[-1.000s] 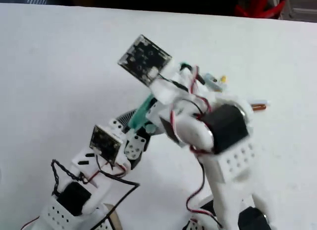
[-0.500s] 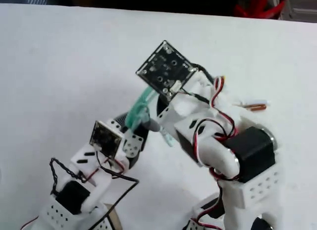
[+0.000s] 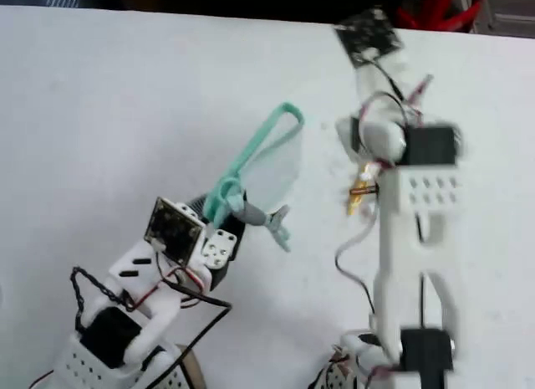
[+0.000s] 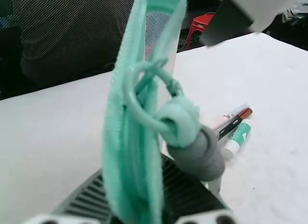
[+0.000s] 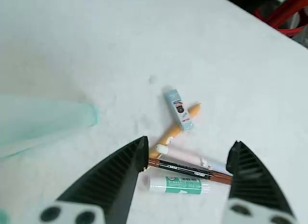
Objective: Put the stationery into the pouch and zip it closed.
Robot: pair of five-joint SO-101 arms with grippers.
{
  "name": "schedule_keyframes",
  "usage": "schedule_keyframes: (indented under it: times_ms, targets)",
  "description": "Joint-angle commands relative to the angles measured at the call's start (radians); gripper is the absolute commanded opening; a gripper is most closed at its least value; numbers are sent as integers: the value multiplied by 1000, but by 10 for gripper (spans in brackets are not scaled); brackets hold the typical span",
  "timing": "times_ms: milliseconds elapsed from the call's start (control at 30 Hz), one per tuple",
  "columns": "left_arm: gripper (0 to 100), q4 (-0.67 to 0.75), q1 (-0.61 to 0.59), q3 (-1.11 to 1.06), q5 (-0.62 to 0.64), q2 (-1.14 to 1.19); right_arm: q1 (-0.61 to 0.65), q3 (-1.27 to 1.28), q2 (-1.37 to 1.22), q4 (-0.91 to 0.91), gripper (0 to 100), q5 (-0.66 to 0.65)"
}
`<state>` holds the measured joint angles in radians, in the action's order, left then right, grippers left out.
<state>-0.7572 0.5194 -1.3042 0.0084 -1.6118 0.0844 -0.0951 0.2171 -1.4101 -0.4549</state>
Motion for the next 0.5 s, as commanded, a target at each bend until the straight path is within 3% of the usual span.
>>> schedule_keyframes:
  times_ms: [0, 467]
  targets:
    - [22, -37, 8, 164, -3, 1, -30, -86, -162, 38, 272, -25]
    - [22, 81, 8, 5, -6, 1, -154, -328, -751, 185, 272, -20]
